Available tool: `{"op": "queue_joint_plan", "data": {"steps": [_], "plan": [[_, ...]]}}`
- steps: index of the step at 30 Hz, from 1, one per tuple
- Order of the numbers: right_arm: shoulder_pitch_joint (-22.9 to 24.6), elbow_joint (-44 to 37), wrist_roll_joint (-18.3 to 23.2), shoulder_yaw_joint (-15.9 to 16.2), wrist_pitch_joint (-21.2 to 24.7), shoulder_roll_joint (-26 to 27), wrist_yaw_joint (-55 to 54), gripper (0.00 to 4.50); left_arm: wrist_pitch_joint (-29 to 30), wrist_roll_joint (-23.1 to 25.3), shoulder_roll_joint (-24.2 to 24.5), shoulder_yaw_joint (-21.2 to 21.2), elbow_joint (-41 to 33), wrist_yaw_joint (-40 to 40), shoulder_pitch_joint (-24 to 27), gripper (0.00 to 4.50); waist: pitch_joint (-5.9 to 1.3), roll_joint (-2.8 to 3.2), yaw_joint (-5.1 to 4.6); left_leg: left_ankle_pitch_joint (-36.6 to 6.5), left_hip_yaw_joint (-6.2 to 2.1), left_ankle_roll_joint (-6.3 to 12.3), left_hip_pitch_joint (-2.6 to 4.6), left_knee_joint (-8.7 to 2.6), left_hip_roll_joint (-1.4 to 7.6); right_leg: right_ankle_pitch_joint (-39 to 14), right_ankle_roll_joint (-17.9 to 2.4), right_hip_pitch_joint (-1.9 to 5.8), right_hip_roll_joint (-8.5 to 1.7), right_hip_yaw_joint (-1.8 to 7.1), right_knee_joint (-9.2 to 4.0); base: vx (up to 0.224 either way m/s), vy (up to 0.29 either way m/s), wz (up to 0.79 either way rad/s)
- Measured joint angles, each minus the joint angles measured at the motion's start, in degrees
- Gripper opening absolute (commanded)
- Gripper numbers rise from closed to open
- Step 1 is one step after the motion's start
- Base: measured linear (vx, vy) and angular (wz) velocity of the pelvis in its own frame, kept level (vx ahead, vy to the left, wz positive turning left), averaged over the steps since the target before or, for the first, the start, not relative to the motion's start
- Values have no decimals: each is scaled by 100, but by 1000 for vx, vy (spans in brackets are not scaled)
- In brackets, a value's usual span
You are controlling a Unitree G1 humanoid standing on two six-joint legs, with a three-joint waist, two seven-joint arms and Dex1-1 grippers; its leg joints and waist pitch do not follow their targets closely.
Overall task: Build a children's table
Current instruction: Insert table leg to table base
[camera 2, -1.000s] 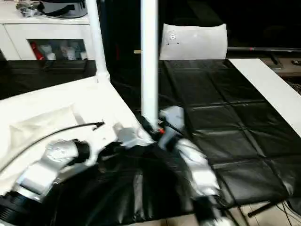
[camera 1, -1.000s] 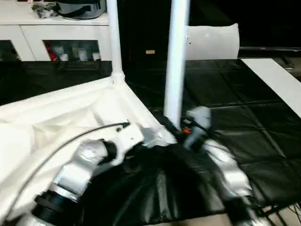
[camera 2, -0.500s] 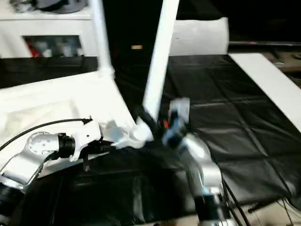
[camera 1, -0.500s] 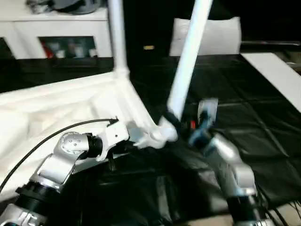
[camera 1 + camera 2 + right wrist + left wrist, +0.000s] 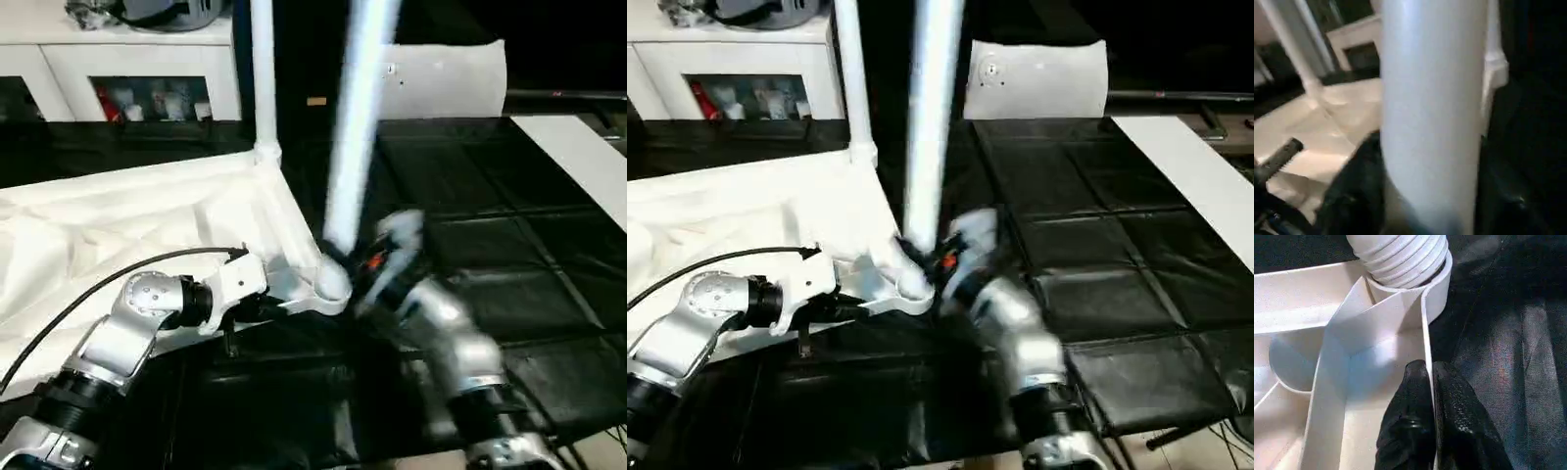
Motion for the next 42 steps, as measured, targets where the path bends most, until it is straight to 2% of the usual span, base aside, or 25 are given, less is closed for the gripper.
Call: {"op": "queue_joint_plan", "data": {"steps": [11,16,20,24,29,35,38,42], "plan": [[12,158,-235,164,-422,-147,197,189,-175,58,-20,-42,187,60,-96,0,-15,-26,23,0,-1,0,15,15,1,5,-6,15,0,1,9,0,0,0],[357,-347,-190,167,-345,-337,400,189,-277,60,-28,-126,285,60,-170,0,-20,-28,61,0,-1,1,25,13,2,2,-2,28,0,1,6,0,0,0],[498,-560,-153,178,-302,-404,495,189,-329,63,-28,-128,385,75,-199,0,-22,-29,56,0,-1,0,40,13,2,1,0,37,1,1,8,0,0,0],[689,-760,-107,192,-286,-480,542,189,-404,72,-26,-128,513,111,-208,0,-22,-29,33,-1,-3,0,92,11,1,-17,31,80,2,0,4,0,0,0],[872,-1025,-94,145,-193,-609,534,189,-459,72,-5,-125,587,162,-213,0,-24,-33,18,-1,-9,1,95,12,0,-18,32,86,2,-2,-2,0,0,0],[722,-850,128,-112,-60,-399,381,189,-508,57,22,-106,598,89,-199,0,-17,-27,-19,-1,-14,1,85,11,0,-18,32,76,2,-6,-3,0,0,0],[526,-703,179,-129,-40,-309,367,189,-511,53,24,-109,540,41,-191,0,-9,-13,-19,-1,-13,1,79,3,1,-17,30,71,2,-6,0,0,0,0],[284,-330,137,-73,-129,-98,372,189,-534,46,21,-129,470,18,-192,0,-7,-6,31,0,-10,0,78,-23,1,-22,18,65,3,-7,2,0,0,0]]}}
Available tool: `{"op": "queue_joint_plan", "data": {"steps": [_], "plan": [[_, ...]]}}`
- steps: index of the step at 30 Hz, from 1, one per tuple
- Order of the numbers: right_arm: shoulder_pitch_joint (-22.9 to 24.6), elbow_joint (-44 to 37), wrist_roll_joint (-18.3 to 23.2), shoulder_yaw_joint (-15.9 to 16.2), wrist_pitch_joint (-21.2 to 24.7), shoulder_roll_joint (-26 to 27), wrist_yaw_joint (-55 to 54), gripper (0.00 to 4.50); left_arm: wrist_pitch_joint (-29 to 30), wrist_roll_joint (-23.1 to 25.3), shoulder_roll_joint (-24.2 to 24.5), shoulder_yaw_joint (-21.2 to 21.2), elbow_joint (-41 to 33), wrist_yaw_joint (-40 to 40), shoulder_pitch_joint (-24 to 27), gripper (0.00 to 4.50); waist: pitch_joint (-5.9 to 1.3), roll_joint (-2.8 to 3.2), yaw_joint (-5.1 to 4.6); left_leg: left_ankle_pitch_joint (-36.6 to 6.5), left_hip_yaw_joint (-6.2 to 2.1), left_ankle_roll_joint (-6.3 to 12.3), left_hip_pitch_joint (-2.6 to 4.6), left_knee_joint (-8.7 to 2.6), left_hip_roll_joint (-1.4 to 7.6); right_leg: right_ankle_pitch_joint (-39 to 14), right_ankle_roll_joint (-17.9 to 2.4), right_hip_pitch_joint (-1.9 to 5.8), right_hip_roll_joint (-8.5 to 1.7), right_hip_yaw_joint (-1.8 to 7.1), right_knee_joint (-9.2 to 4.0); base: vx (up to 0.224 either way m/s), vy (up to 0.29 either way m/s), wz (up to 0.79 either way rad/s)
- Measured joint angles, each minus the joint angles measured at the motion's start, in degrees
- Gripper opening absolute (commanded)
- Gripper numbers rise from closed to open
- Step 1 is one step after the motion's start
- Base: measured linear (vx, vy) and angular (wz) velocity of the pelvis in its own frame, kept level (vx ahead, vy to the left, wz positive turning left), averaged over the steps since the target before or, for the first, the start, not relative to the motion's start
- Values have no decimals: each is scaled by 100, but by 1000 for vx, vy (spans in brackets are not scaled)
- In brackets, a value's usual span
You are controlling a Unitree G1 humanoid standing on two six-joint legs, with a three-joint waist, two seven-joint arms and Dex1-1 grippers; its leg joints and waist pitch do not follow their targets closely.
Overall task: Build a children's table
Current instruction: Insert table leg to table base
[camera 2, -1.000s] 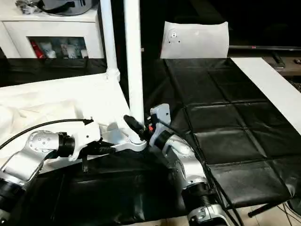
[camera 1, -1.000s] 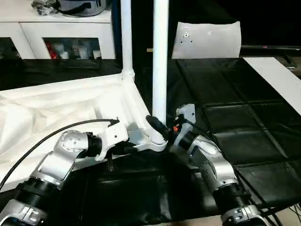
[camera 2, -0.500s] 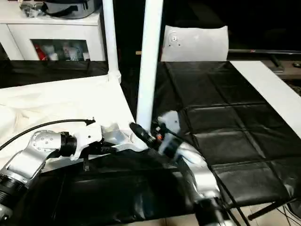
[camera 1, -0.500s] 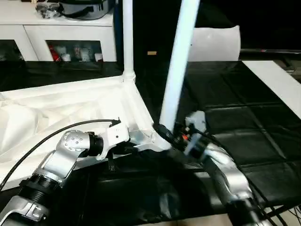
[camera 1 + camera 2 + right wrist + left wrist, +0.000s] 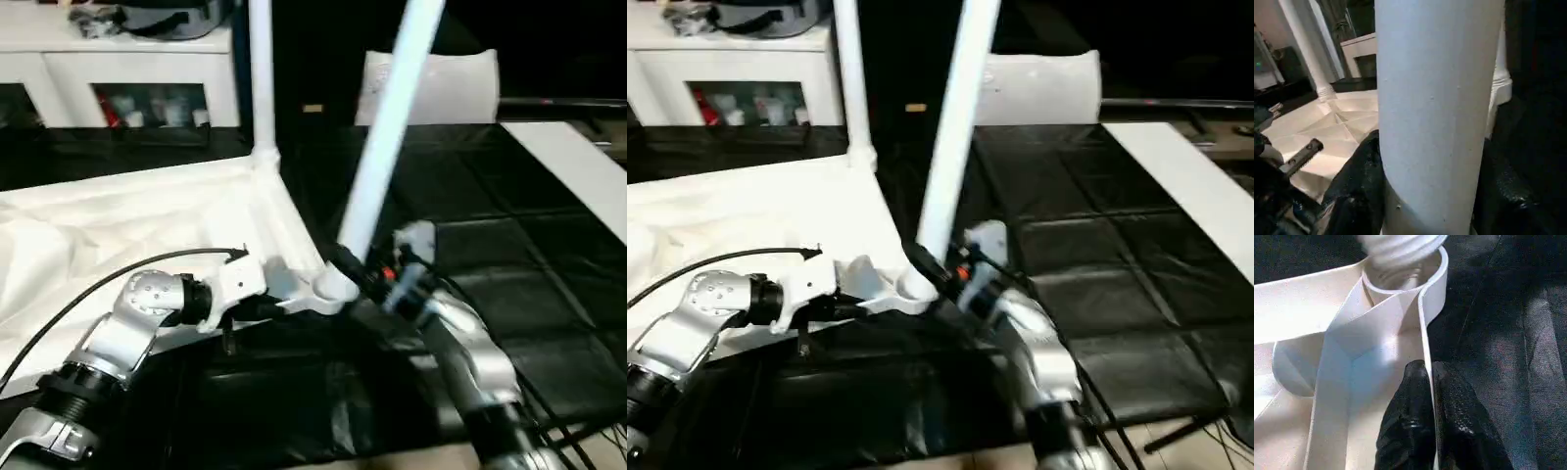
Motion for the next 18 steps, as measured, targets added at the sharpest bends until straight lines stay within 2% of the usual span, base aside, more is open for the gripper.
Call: {"op": "queue_joint_plan", "data": {"steps": [5,11,15,18], "plan": [[-190,464,-44,-16,-323,200,-17,189,18,1,1,7,23,-12,-1,0,5,8,-7,1,4,-1,3,2,0,0,-9,2,-1,2,0,0,0,0],[-177,722,-241,-10,-780,201,-37,189,64,6,8,18,39,16,-1,0,5,7,-11,1,4,-1,7,1,0,-4,-1,2,0,2,2,0,0,0],[24,800,-343,35,-1248,176,-59,189,68,5,0,16,15,34,-3,0,-2,-3,-4,0,4,-1,8,1,0,-5,1,5,0,2,0,0,0,0],[188,658,-342,35,-1363,162,-54,189,63,5,-5,-12,-14,31,-1,0,-4,-5,12,0,4,-1,6,1,0,-6,1,9,-2,3,-3,0,0,0]]}}
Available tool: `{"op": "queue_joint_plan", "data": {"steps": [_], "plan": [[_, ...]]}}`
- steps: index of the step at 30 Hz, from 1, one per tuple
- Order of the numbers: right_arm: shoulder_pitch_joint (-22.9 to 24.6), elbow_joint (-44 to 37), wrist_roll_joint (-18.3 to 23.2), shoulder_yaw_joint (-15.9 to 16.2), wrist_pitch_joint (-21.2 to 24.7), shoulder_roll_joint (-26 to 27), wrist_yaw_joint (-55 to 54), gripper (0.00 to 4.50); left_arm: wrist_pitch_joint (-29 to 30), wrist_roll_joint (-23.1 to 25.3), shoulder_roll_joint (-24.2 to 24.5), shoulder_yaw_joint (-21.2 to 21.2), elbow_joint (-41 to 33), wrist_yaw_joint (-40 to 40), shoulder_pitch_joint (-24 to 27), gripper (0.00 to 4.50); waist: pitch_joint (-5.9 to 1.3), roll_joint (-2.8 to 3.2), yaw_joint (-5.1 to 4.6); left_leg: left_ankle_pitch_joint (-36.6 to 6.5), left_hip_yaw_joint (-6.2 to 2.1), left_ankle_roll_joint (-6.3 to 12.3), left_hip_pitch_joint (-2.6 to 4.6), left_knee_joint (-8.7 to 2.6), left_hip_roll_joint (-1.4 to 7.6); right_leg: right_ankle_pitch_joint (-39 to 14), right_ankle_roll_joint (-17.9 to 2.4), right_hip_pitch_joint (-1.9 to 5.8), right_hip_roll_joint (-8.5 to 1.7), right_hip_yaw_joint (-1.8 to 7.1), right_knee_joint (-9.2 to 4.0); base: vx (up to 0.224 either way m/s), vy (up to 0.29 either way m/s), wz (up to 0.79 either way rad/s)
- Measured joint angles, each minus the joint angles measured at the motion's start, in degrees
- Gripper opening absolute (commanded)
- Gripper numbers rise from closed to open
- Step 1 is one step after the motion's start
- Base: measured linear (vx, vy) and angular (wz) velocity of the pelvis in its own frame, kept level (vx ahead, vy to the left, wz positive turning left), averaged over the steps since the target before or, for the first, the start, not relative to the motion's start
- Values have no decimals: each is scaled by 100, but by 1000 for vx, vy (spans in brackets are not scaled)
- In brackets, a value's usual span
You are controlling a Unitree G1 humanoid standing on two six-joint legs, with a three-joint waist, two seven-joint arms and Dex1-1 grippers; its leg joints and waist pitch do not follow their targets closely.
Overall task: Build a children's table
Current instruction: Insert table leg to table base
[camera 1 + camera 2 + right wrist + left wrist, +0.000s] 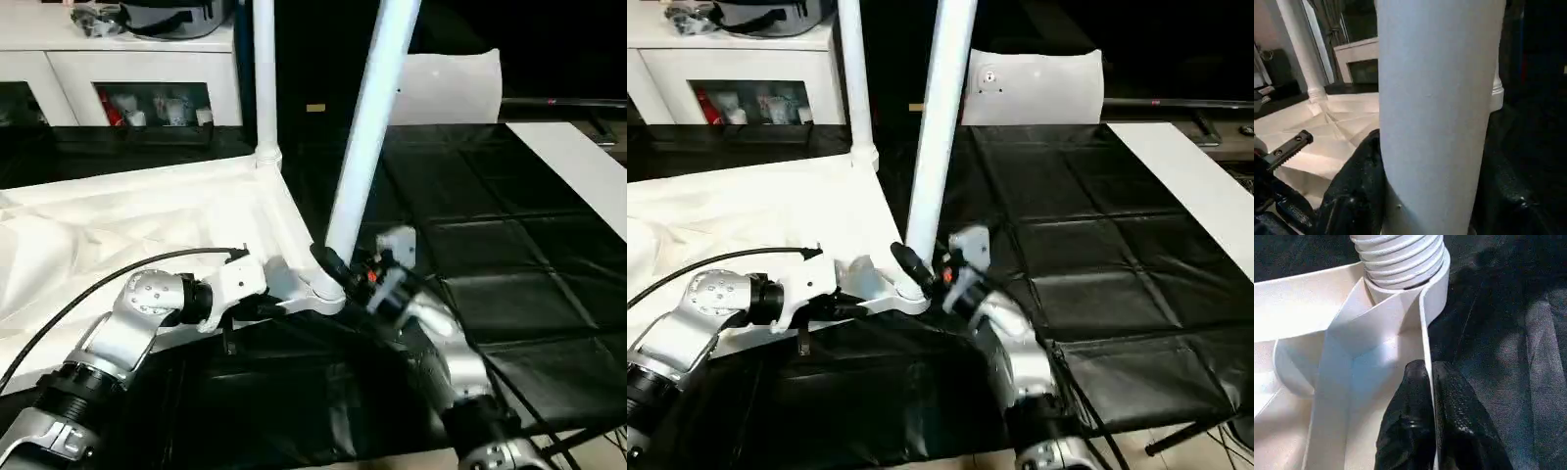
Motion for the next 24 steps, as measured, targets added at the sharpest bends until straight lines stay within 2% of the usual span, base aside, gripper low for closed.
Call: {"op": "queue_joint_plan", "data": {"steps": [6,11,17,24], "plan": [[349,-394,66,1,-31,-176,131,189,-24,0,-3,-21,7,4,-4,0,2,12,11,-1,0,0,2,-1,0,-2,-7,4,0,-2,0,0,0,0],[560,-730,86,38,152,-425,289,189,-85,0,-5,-43,84,3,-39,0,7,21,9,-1,0,0,1,0,-1,-11,9,4,0,-1,0,0,0,0],[515,-982,-200,298,222,-831,448,189,-157,-1,-16,-110,104,-26,-49,0,8,23,50,-2,0,1,-2,-1,-1,-15,6,6,-2,-1,-1,0,0,0],[15,-1011,-315,594,803,-1302,1013,189,-442,0,27,-159,251,-274,-125,0,5,19,48,-2,1,2,0,-2,-1,-15,1,8,-2,-2,1,0,0,0]]}}
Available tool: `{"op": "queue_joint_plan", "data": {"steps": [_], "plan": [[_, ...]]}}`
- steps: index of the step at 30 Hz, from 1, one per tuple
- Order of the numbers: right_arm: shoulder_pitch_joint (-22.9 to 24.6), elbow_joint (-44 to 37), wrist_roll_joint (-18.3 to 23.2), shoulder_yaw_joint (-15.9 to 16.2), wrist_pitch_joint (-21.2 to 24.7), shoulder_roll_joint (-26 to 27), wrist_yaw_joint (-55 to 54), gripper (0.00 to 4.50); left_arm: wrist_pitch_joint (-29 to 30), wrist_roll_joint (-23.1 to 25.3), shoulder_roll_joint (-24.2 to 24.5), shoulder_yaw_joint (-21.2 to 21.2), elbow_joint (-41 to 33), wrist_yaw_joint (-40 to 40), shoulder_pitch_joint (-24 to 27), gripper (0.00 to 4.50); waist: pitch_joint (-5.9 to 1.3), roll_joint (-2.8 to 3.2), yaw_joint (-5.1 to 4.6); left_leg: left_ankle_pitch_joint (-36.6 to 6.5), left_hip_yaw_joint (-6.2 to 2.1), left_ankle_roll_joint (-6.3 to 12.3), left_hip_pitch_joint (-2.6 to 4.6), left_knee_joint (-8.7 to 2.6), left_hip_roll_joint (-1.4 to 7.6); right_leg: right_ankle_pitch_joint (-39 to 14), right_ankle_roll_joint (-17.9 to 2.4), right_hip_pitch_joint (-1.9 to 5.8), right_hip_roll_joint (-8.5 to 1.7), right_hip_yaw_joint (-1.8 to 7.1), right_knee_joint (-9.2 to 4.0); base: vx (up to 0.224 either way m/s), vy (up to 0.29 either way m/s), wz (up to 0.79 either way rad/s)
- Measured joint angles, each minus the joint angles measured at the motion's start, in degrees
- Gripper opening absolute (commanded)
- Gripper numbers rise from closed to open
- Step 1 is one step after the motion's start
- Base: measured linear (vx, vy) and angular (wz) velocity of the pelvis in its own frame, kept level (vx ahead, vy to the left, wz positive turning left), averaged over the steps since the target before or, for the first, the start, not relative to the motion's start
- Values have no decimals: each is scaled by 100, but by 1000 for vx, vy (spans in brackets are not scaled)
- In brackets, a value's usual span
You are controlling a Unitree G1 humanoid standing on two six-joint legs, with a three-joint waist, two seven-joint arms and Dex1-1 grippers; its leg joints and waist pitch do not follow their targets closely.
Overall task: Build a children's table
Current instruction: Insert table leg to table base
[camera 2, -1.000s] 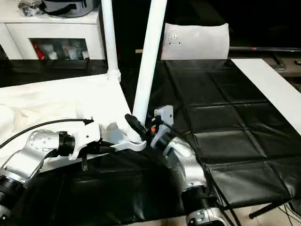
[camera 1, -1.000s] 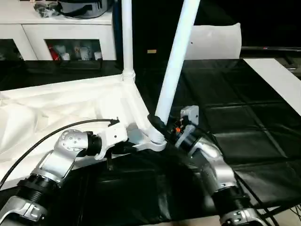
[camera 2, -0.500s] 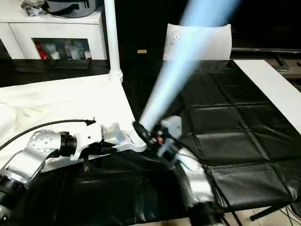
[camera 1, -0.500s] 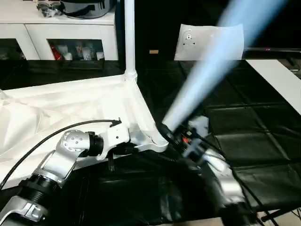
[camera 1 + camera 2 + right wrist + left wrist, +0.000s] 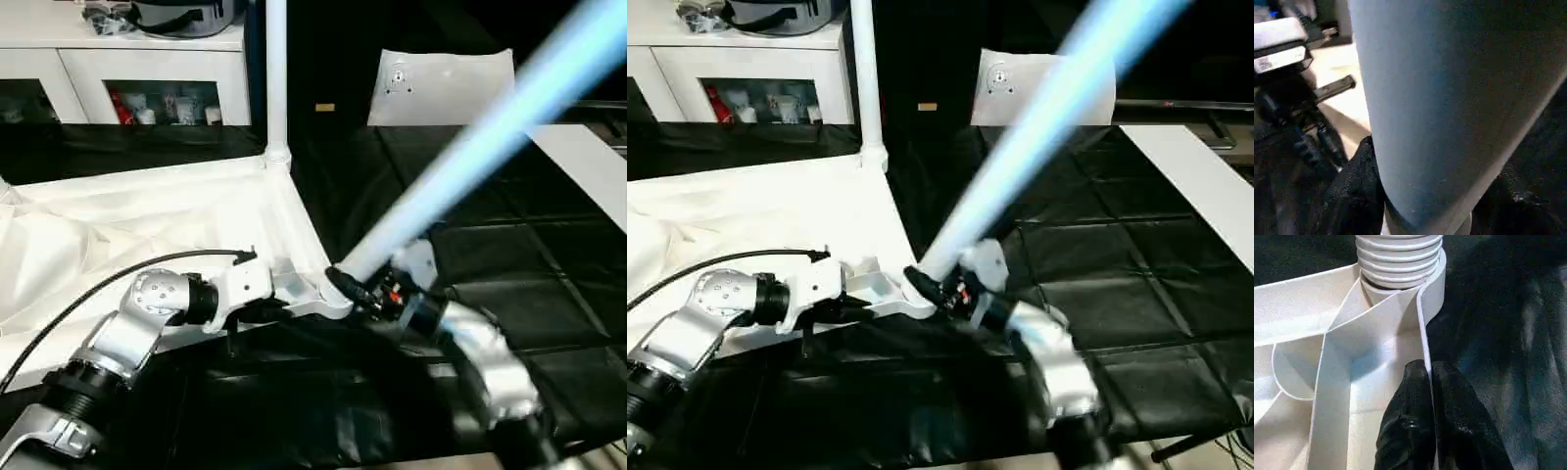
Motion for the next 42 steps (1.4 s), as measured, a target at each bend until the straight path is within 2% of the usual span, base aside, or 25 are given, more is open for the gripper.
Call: {"op": "queue_joint_plan", "data": {"steps": [5,8,15,24,38,42], "plan": [[-293,-13,-49,258,345,-331,539,189,-273,3,87,-127,287,-267,-232,0,-11,-17,25,0,0,0,2,4,-1,-1,1,9,-2,0,-3,0,0,0],[-419,-28,-60,378,516,-498,900,189,-470,41,101,-233,588,-516,-468,0,-16,-24,73,0,0,0,4,5,-1,0,0,11,-2,0,-2,0,0,0],[-421,-247,-57,555,663,-671,1246,189,-823,175,155,-440,968,-945,-830,0,-44,-58,123,-3,1,3,4,1,1,0,-12,12,-2,0,-1,0,0,0],[-287,-462,-57,607,779,-654,1247,189,-1178,201,156,-518,1431,-1193,-1052,0,-59,-73,117,-3,1,2,12,1,1,-2,-9,17,-2,0,-1,0,0,0],[-322,-354,-186,607,827,-414,1058,189,-1004,166,190,-428,1480,-1234,-1023,0,-72,-89,83,-2,0,1,24,-3,2,-15,15,19,0,1,2,0,0,0],[-288,-332,-188,595,828,-292,892,189,-905,166,240,-362,1379,-1204,-936,0,-70,-86,27,-2,0,1,28,-5,3,-14,13,19,1,1,4,0,0,0]]}}
